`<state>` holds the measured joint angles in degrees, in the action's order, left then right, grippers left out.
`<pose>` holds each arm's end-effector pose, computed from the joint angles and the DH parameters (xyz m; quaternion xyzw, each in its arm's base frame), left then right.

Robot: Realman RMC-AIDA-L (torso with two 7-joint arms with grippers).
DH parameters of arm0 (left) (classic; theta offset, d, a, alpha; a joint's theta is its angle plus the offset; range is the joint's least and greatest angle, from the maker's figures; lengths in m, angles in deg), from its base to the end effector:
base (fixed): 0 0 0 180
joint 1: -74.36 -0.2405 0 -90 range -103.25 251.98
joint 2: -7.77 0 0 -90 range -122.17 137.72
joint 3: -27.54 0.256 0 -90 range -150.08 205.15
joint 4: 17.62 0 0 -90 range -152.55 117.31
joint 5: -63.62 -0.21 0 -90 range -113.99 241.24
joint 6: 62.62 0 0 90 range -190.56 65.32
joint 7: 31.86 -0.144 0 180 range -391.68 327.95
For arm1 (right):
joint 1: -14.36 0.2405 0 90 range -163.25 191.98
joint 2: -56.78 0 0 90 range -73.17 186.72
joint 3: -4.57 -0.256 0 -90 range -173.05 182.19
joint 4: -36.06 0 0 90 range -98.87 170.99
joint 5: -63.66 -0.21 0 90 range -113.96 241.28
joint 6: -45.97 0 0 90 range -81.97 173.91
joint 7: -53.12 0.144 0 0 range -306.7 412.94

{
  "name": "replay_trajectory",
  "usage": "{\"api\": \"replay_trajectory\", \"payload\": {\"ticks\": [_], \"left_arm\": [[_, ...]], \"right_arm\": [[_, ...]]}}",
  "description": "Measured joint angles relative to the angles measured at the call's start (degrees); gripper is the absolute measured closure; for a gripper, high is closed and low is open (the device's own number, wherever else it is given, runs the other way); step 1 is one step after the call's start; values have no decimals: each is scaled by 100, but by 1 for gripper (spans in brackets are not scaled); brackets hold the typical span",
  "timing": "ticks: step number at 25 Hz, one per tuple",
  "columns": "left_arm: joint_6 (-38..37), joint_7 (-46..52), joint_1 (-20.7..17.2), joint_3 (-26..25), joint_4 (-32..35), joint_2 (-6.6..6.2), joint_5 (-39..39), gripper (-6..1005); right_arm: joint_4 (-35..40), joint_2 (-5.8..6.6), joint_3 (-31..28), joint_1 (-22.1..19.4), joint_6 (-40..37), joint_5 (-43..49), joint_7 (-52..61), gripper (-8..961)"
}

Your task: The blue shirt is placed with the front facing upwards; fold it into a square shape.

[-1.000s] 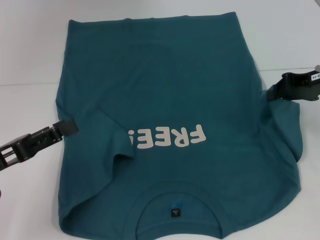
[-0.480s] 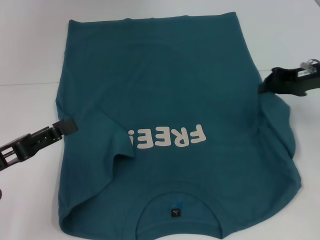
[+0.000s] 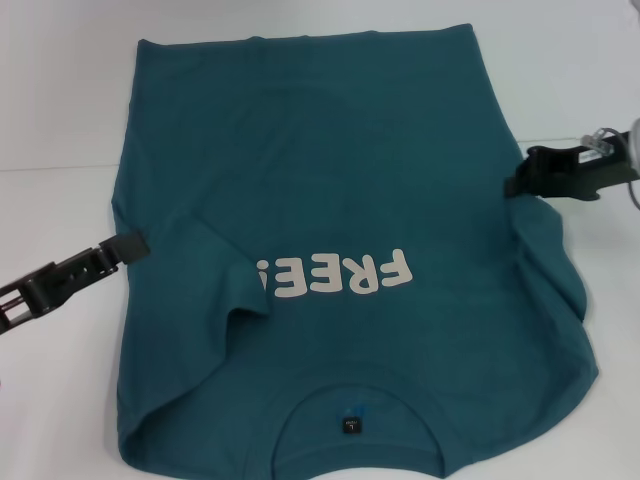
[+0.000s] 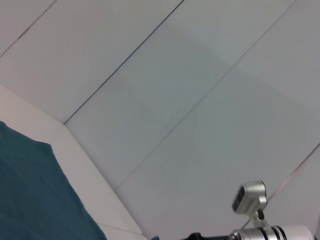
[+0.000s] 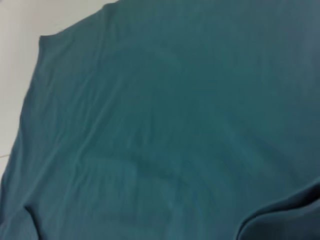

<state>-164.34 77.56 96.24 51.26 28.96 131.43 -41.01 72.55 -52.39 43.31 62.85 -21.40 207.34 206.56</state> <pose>-0.2732 0.2906 0.0511 -0.7739 -0.4378 -0.4439 0.1106 0.2556 0.4491 0.0718 -0.7205 0.6339 0.1011 0.2624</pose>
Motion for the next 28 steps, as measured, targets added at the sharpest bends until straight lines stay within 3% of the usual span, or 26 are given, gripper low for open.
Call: {"api": "replay_trajectory", "payload": {"ticks": [7, 10, 28], "left_arm": [[4, 0, 0, -24, 0, -6, 5, 115], [3, 0, 0, -26, 0, -3, 6, 115], [13, -7, -28, -79, -88, -25, 5, 127]], "right_arm": [[69, 239, -16, -233, -218, -11, 1, 915], [70, 280, -19, -276, -229, -23, -17, 917], [-25, 44, 264, 147, -62, -21, -94, 907]]}}
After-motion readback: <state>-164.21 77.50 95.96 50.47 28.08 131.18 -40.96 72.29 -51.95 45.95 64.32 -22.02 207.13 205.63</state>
